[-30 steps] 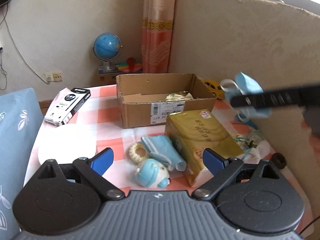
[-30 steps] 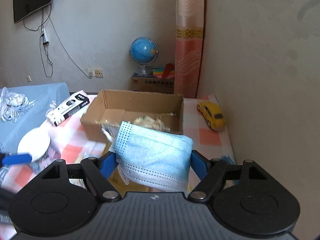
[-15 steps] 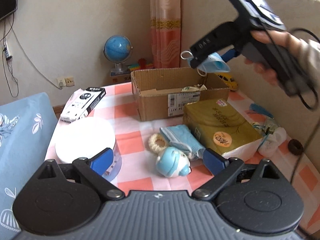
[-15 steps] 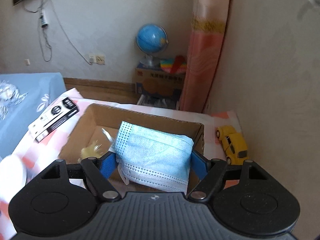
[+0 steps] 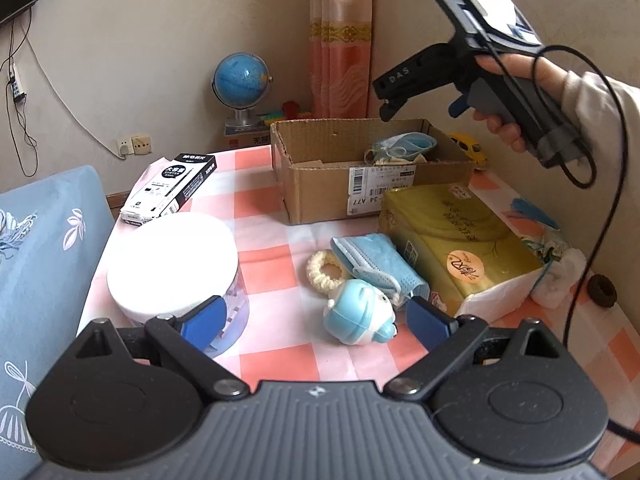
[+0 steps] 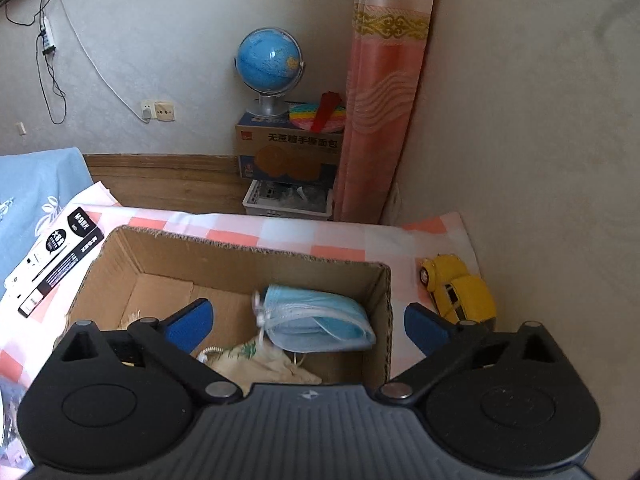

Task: Organize soft objects
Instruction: 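Withdraw both tools from the box back over the table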

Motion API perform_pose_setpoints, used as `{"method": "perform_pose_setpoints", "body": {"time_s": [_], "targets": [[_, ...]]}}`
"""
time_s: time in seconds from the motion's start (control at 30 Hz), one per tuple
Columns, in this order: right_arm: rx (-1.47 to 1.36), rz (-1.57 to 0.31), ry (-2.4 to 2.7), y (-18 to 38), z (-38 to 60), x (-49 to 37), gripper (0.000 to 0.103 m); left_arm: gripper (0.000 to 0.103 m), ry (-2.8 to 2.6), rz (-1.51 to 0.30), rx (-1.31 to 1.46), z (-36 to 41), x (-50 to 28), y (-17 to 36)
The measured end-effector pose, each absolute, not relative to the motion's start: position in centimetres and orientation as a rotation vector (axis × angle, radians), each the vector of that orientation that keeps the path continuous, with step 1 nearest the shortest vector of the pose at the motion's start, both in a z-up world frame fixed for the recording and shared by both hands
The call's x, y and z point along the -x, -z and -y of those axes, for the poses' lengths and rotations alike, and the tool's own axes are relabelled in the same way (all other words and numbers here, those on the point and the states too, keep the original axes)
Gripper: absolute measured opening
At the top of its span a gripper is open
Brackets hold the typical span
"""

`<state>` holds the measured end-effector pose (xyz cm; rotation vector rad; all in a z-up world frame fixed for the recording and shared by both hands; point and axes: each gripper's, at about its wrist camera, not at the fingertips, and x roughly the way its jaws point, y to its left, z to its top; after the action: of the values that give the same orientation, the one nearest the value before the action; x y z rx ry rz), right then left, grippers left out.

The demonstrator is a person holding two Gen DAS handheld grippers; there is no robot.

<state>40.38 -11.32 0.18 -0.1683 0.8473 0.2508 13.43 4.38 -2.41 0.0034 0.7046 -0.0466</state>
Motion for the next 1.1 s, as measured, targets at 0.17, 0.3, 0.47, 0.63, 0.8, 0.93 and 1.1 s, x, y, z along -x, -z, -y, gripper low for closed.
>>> {"method": "perform_pose_setpoints", "body": {"time_s": [0.17,0.3,0.47,0.63,0.8,0.93,1.1], "targets": [[0.147,-0.838,-0.262,-1.0,12.3,-37.6,0.103,0.097,0.056,-0.698,-0.004,-4.2,-13.1,2.1],[0.131,-0.814,-0.276,-2.0,13.1,-34.8,0.103,0.097,0.062,-0.692,-0.010,-4.0,-12.7,1.9],[0.105,-0.776,-0.283,-2.0,14.6,-31.2,0.103,0.097,0.097,-0.715,0.015,-4.1,-12.4,1.8],[0.084,-0.742,-0.272,-1.5,16.4,-27.0,0.103,0.097,0.099,-0.713,0.002,-4.0,-11.9,1.9],[0.070,-0.722,-0.256,-0.7,18.1,-22.6,0.103,0.097,0.114,-0.730,-0.012,-3.8,-11.7,2.3],[0.079,-0.721,-0.235,0.3,19.0,-19.8,0.103,0.097,0.120,-0.731,-0.022,-3.6,-11.7,2.4],[0.100,-0.717,-0.202,2.1,20.0,-16.4,0.103,0.097,0.158,-0.742,0.056,-4.3,-12.0,2.8]]}}
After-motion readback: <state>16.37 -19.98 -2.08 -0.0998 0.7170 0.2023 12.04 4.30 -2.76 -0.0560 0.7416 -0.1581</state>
